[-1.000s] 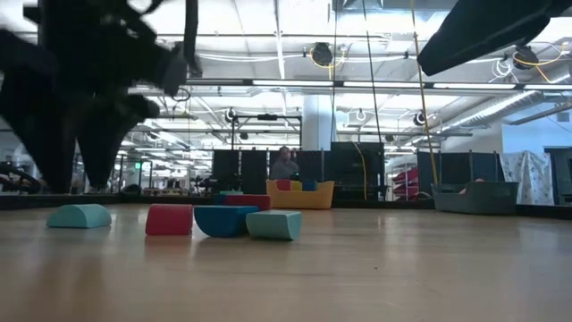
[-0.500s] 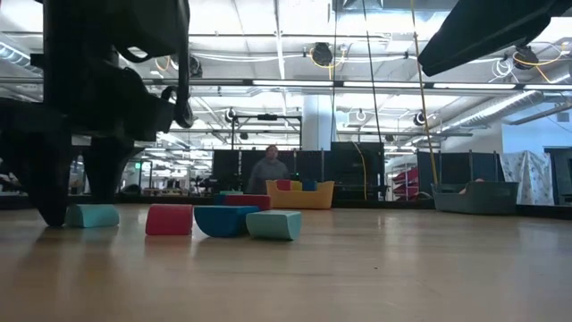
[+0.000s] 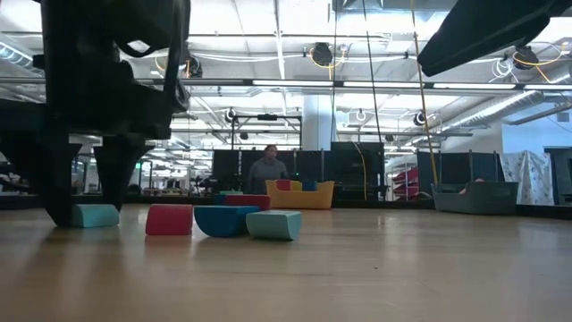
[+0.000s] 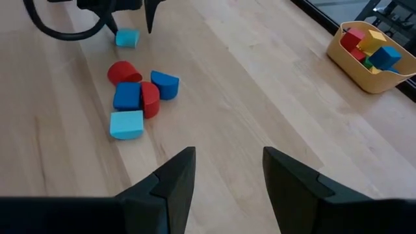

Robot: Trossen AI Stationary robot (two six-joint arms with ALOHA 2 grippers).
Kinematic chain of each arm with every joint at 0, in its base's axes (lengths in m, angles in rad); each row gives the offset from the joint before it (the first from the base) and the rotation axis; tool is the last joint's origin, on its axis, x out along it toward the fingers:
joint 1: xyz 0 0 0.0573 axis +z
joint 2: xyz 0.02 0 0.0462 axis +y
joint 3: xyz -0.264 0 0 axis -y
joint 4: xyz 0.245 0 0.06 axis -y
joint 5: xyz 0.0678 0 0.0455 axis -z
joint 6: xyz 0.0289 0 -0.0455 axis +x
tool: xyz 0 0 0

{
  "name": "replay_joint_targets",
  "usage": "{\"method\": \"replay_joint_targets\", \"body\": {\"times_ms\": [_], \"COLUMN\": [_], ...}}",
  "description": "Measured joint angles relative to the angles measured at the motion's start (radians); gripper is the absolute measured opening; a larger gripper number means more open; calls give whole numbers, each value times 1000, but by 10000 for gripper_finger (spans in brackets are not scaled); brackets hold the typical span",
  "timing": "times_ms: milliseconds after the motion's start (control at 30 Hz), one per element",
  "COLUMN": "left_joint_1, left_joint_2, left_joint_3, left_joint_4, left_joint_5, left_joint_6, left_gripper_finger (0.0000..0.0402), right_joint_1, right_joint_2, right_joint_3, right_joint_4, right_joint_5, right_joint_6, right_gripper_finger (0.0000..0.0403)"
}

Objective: Sort blocks by size
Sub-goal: Put the light blue half circle block into the orange bin

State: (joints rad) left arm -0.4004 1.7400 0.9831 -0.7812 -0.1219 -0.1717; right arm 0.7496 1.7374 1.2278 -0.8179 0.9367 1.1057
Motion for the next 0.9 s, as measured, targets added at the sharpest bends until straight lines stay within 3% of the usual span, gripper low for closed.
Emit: {"method": "replay_joint_targets", "body": {"times_ms": [400, 633, 833, 900], "left_joint_1": [2, 18, 51, 64], "left_joint_2": [3, 2, 2, 1], "left_joint_3": [25, 25, 25, 25], "left_joint_4": [38, 15, 3, 15], "left_joint_5": [91, 118, 120, 121], "left_joint_6": [44, -42, -85, -85], "left_gripper_finger": [240, 202, 132, 130], "right_joint_1": [-17, -17, -17, -17], "right_joint_2": [0, 0, 0, 1], "right_joint_3": [0, 0, 0, 0], "right_joint_4": [40, 45, 45, 47], "right_joint_5": [-26, -26, -27, -26], "right_joint_6": [-49, -52, -53, -74], "right_gripper_finger": [164, 164, 164, 164]}}
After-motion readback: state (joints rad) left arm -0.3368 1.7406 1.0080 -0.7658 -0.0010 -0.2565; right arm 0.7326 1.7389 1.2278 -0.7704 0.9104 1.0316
